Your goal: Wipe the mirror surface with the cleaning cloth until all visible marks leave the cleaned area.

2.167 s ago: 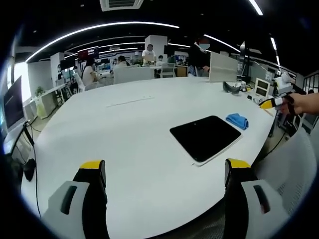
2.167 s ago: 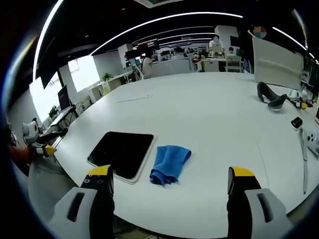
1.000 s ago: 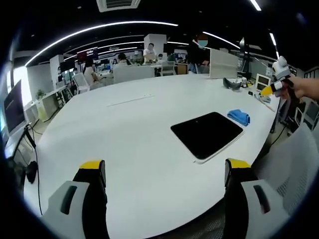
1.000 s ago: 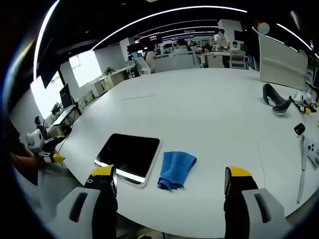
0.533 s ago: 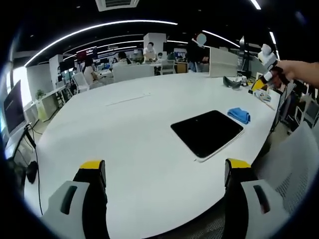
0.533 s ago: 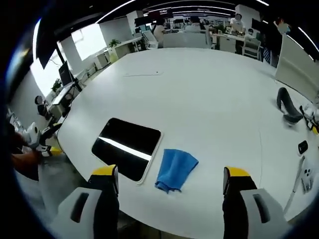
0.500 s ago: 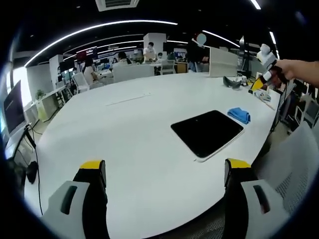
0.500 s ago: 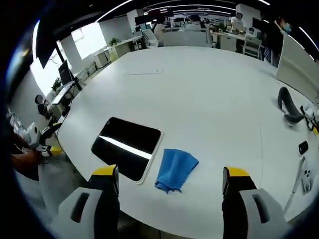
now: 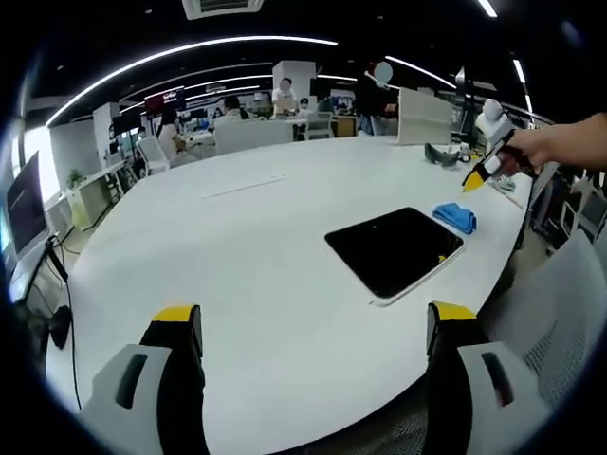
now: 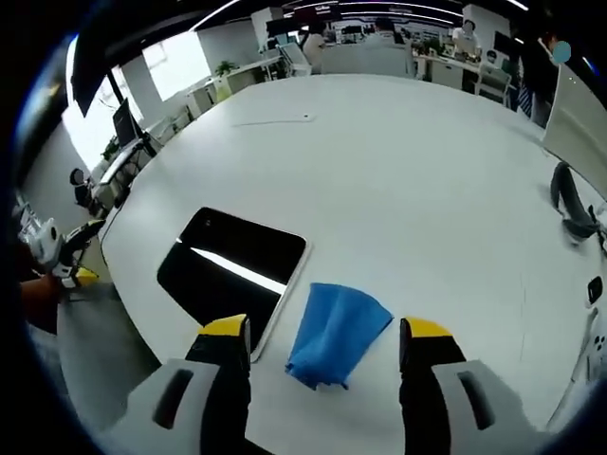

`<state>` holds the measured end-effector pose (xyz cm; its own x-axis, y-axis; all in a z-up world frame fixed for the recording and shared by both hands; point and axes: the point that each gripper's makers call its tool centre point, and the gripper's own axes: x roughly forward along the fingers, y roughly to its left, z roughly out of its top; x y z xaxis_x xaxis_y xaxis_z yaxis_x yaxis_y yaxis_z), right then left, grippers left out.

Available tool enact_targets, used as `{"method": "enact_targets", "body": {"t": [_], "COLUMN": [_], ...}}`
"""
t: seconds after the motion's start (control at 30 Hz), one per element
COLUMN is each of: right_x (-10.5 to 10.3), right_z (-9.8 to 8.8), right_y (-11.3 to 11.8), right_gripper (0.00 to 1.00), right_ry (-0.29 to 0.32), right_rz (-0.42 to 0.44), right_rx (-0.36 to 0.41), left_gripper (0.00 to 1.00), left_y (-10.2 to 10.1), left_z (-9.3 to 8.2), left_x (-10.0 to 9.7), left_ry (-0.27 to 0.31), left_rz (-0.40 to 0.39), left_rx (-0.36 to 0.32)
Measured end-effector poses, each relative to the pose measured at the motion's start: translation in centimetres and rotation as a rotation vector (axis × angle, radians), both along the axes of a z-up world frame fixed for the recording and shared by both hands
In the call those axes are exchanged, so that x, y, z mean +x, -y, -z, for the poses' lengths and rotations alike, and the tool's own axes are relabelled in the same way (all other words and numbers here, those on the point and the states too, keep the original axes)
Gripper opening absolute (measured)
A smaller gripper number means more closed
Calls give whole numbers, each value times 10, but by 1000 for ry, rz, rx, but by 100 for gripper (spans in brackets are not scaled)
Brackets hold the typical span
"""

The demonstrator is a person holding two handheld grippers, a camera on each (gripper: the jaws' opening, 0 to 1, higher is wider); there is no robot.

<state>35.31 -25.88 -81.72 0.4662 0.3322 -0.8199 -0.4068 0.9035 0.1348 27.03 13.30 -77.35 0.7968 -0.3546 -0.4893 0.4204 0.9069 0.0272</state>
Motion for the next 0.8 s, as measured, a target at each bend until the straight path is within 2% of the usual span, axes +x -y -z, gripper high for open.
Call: {"method": "enact_targets", "body": {"t": [0.13, 0.23, 0.3, 0.37, 0.47, 0.63, 0.7, 0.73, 0.8], "right_x": [4, 8, 5, 7, 6, 5, 9, 12, 14], "right_z": [21, 27, 32, 35, 43, 53, 55, 54, 55], "right_y": [5, 7, 6, 5, 6, 3, 5, 9, 9], "right_gripper": [43, 34, 28, 25, 21, 17, 14, 12, 9], "right_ry": [-9, 2, -14, -16, -37, -58, -57, -49, -49], "right_rz": [21, 45, 47, 53, 68, 92, 120, 140, 167], "right_rx": [-20, -37, -35, -38, -57, -65, -91, -130, -128], "left_gripper": [97, 96, 96, 96, 96, 96, 96, 96, 96], "left_y": [0, -1, -1, -1, -2, -1, -2, -2, -2], "left_z": [1, 3, 2, 6, 3, 6, 4, 4, 5], "left_x": [0, -1, 0, -1, 1, 0, 1, 2, 2], "left_ry": [-1, -8, -2, -22, -3, -15, -10, -7, -11], "left_rz": [-1, -1, -1, 1, -4, -1, -3, -6, -4], "left_rx": [4, 9, 12, 17, 17, 19, 18, 18, 18]}}
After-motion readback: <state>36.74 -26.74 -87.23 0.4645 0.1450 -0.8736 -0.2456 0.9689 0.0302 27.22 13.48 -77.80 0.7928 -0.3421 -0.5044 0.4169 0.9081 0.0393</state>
